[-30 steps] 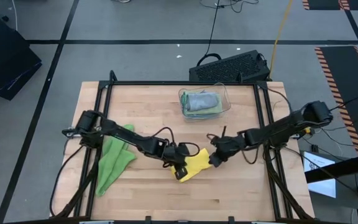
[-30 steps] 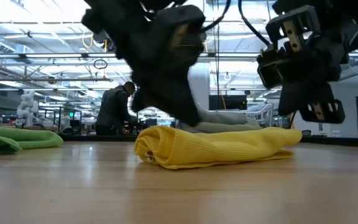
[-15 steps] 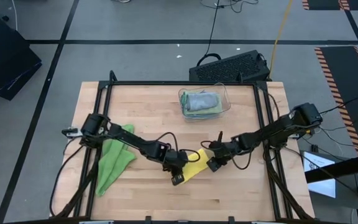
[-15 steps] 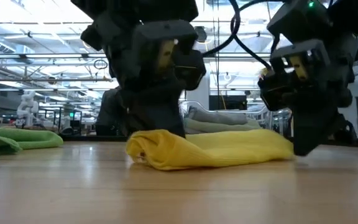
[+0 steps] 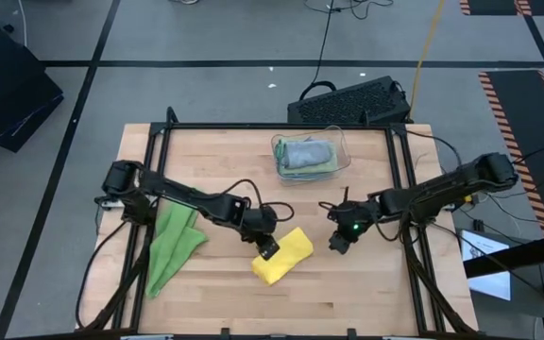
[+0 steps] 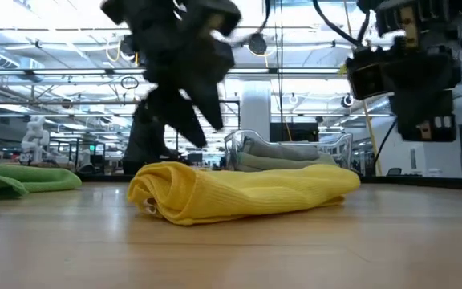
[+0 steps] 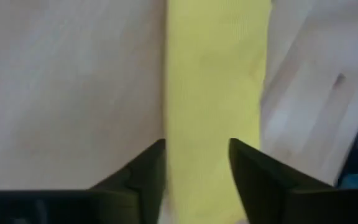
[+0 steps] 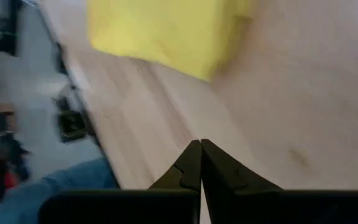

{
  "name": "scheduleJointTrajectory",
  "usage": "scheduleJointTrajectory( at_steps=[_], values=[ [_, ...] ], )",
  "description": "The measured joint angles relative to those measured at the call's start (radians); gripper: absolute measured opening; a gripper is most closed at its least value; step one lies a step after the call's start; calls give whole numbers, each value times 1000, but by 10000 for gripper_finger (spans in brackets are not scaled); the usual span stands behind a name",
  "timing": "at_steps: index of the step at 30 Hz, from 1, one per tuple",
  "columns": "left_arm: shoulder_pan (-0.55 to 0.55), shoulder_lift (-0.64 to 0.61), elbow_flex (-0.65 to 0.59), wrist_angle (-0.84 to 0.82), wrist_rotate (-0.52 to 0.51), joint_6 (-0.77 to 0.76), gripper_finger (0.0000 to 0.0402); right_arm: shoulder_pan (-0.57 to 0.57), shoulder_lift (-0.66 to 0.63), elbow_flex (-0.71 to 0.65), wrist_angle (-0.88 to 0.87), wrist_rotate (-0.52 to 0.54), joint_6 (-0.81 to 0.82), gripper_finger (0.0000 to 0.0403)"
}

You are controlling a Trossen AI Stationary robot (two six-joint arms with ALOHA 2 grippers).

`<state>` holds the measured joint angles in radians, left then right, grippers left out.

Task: Fold microfiber towels
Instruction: Put the yellow towel in the transparent bin

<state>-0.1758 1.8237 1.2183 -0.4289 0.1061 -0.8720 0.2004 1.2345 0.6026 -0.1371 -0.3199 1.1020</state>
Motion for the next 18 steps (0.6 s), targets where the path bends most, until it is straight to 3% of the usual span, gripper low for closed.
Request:
scheduleJointTrajectory(
  at_steps=[4,8,13,15,18],
  values=[
    [20,34,-12,-81,99,-154,228,-33,-55,-1,-101,-2,-27,1],
    [20,63,-14,-76,169,-271,259,-57,-88,-6,-153,-15,-57,8],
    [10,108,-31,11,260,-338,262,-82,-107,-16,-199,-29,-97,13],
    [4,129,-27,112,265,-348,255,-94,-115,-24,-214,-35,-113,13],
    [-7,155,-37,136,268,-343,238,-116,-104,-27,-185,-48,-135,13]
  ],
)
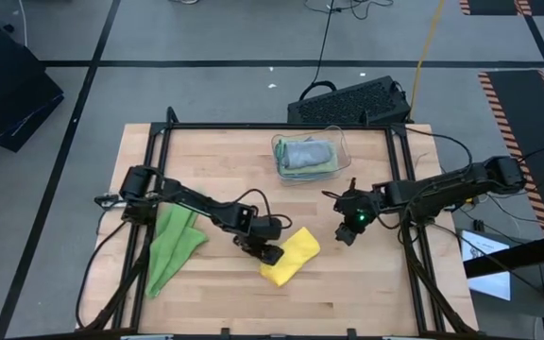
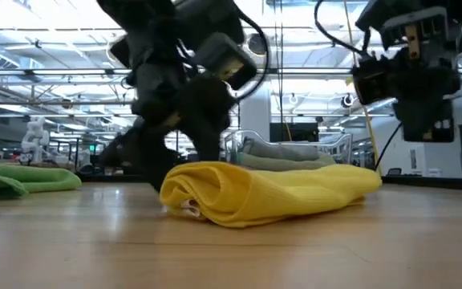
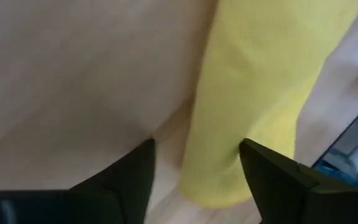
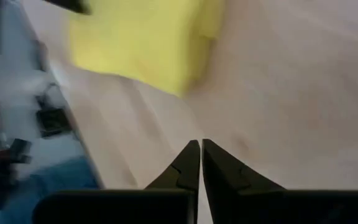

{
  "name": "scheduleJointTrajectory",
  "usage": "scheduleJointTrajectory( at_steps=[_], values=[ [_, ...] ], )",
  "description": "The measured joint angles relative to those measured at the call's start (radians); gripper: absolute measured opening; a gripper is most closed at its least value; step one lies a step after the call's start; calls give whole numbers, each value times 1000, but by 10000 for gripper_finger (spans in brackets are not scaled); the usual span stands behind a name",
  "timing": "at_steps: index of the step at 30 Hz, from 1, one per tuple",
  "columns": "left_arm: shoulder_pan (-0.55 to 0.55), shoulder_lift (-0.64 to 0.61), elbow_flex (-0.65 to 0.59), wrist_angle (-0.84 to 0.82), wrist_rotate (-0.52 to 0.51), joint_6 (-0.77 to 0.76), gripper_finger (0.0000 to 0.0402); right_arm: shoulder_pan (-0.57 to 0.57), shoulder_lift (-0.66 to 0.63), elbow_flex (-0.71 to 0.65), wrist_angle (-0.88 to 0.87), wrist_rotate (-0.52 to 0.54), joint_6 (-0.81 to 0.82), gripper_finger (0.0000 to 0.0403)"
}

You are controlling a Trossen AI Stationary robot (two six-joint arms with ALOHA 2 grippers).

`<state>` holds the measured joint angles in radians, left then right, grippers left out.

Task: Fold microfiber towels
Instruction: Put the yellow towel in the transparent bin

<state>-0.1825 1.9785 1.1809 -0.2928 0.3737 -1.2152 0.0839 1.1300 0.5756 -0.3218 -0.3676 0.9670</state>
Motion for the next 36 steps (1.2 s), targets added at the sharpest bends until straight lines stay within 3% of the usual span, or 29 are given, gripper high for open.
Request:
scheduleJointTrajectory(
  at_steps=[4,10,12,16,20,29,36],
  values=[
    [-27,22,-3,47,-36,74,186,-26,19,1,60,6,5,13],
    [-56,24,-5,60,-142,218,42,-54,45,-3,176,33,31,15],
    [-55,10,-5,66,-152,257,15,-70,58,2,267,45,31,22],
    [-50,-17,-6,37,-192,327,15,-101,81,22,365,55,-14,60],
    [-45,-53,-7,0,-252,387,8,-135,143,87,357,40,-132,121],
    [-47,-113,2,-83,-254,503,7,-219,350,262,354,-111,-405,254],
    [-51,-115,35,-148,-240,616,6,-261,523,379,355,-320,-671,296]
  ],
)
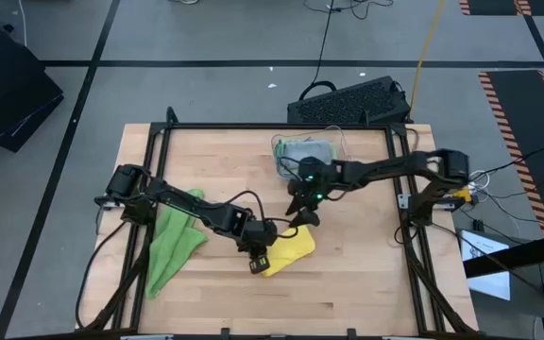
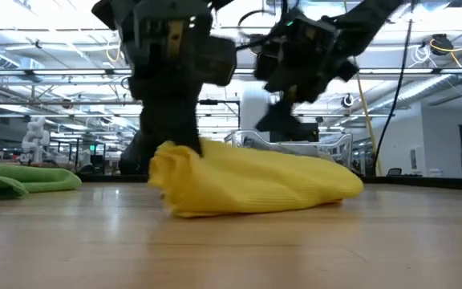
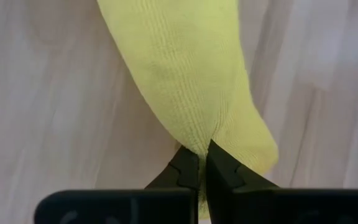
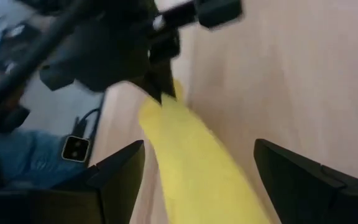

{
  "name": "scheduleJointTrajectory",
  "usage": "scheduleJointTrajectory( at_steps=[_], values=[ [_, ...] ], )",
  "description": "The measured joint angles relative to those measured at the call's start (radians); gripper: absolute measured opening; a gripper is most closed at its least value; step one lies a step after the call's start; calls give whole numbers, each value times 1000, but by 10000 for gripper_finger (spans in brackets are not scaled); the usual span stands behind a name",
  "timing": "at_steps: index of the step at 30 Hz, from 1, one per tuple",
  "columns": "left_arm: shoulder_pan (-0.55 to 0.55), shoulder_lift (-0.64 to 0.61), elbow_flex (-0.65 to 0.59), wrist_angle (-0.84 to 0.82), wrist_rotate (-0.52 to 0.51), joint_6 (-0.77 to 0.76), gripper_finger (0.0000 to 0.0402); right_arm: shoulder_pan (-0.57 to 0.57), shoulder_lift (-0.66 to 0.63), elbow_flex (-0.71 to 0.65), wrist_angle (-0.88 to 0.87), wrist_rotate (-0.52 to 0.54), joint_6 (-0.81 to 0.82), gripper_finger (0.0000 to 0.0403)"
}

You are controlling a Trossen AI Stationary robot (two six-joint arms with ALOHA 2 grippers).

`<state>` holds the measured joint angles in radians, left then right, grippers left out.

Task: Fold microfiber towels
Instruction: Put the yellow towel in the transparent bin

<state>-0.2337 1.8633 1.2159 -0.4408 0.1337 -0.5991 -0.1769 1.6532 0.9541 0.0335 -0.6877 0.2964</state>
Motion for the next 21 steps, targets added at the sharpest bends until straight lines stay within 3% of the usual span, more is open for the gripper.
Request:
scheduleJointTrajectory(
  at_steps=[4,8,13,17,21],
  values=[
    [-2,0,33,-68,-12,67,5,-9,114,53,1,-141,-85,290],
    [-3,-2,72,-118,-23,110,7,-4,185,82,9,-200,-174,279],
    [0,-1,85,-139,-49,130,5,20,233,85,-3,-179,-263,260],
    [3,-1,85,-155,-53,138,8,25,246,84,-51,-158,-305,209],
    [3,-1,85,-160,-57,156,5,20,235,84,-117,-123,-309,122]
  ],
)
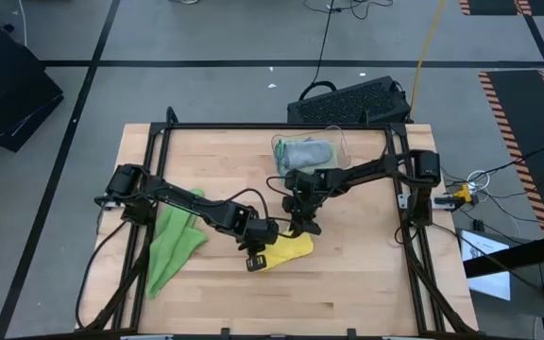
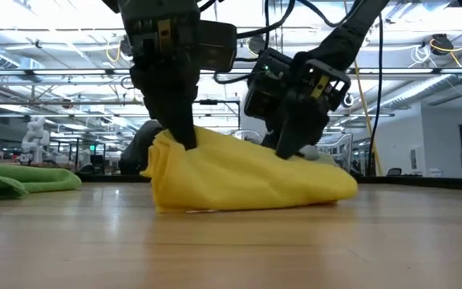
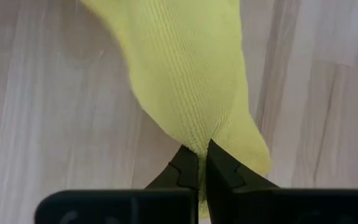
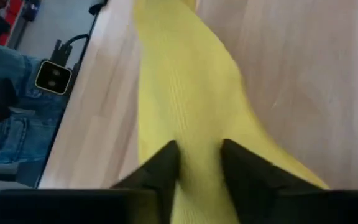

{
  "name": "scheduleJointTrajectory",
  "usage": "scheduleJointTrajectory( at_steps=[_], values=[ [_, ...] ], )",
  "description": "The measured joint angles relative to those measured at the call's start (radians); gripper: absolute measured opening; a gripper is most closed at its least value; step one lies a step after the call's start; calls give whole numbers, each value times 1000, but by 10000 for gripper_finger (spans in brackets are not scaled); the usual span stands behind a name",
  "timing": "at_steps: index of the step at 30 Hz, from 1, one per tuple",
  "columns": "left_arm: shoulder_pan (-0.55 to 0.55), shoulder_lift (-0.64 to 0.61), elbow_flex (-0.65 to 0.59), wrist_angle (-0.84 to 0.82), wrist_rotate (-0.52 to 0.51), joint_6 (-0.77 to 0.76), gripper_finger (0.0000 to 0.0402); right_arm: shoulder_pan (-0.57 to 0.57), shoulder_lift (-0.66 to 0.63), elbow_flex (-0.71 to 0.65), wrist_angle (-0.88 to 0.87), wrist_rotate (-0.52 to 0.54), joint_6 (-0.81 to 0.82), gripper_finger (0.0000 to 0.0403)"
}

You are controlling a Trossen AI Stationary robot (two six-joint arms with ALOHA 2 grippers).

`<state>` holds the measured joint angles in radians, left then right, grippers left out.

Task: Fold microfiber towels
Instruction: Put the yellow towel in the transparent bin

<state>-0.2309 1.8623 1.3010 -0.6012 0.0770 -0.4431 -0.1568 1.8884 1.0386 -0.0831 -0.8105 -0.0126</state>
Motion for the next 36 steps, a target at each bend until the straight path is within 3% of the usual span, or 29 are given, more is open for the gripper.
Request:
scheduleJointTrajectory(
  at_steps=[3,6,9,12,16,19,31,36],
  values=[
    [0,0,0,0,1,7,6,-6,-26,0,-18,-3,1,66],
    [-2,0,0,2,1,26,9,-15,-61,-1,-17,-23,-9,51],
    [-2,0,0,2,1,25,5,-22,-107,0,8,42,-35,82],
    [-2,0,0,2,1,23,8,-35,-124,0,29,103,-52,143],
    [-2,0,0,1,1,23,10,-46,-120,0,44,103,-74,225],
    [-2,0,0,1,1,23,5,-36,-93,0,42,104,-136,255],
    [-4,0,0,-1,0,30,10,7,42,0,100,130,-213,261],
    [-4,0,0,-4,0,43,6,15,75,1,96,150,-274,226]
  ],
)
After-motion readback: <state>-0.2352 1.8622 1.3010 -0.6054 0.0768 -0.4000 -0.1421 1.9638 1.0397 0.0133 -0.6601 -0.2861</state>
